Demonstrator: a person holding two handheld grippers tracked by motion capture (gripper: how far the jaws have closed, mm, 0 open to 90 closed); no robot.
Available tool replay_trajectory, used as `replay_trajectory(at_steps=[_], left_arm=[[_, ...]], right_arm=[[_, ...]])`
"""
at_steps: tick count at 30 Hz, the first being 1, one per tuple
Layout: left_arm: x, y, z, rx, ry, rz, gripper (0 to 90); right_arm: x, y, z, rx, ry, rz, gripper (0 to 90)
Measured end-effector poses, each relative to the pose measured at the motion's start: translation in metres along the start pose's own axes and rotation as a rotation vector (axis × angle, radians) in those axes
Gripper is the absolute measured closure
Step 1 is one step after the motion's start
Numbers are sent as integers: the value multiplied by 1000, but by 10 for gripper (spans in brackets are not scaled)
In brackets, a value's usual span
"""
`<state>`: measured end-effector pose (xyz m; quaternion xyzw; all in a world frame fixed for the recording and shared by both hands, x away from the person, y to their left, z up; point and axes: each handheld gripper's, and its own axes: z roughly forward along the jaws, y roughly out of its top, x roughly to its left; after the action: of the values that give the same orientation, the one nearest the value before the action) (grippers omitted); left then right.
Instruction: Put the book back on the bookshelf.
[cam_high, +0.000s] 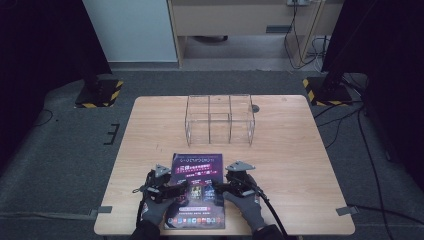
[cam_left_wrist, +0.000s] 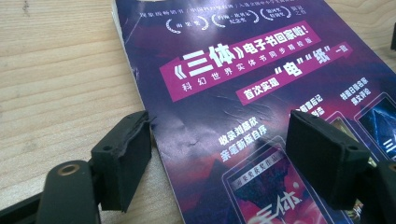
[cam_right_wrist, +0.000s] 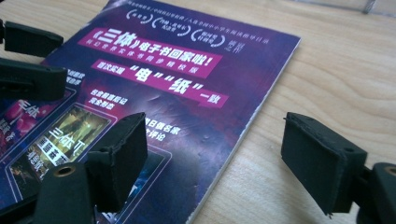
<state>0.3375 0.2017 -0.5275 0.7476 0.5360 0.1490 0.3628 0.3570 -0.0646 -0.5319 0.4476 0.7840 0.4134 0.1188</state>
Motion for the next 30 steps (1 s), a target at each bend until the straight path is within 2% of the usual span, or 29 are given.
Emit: replay_trajectory(at_steps=[3, 11, 16, 24, 30], left_arm=[[0, 0, 0, -1, 2, 0, 218], [-1, 0, 0, -1, 3, -9, 218], [-1, 0, 0, -3, 4, -20, 212], [2, 1, -1, -10, -27, -81, 205], [7, -1, -4, -30, -73, -138, 213]], right_arm=[[3, -3, 3, 9, 6, 3, 259], [8, -4, 5, -14, 26, 16, 302], [10, -4, 6, -17, 17, 13, 306], [8, -5, 5, -21, 26, 32, 327], [5, -5, 4, -32, 26, 59, 377]])
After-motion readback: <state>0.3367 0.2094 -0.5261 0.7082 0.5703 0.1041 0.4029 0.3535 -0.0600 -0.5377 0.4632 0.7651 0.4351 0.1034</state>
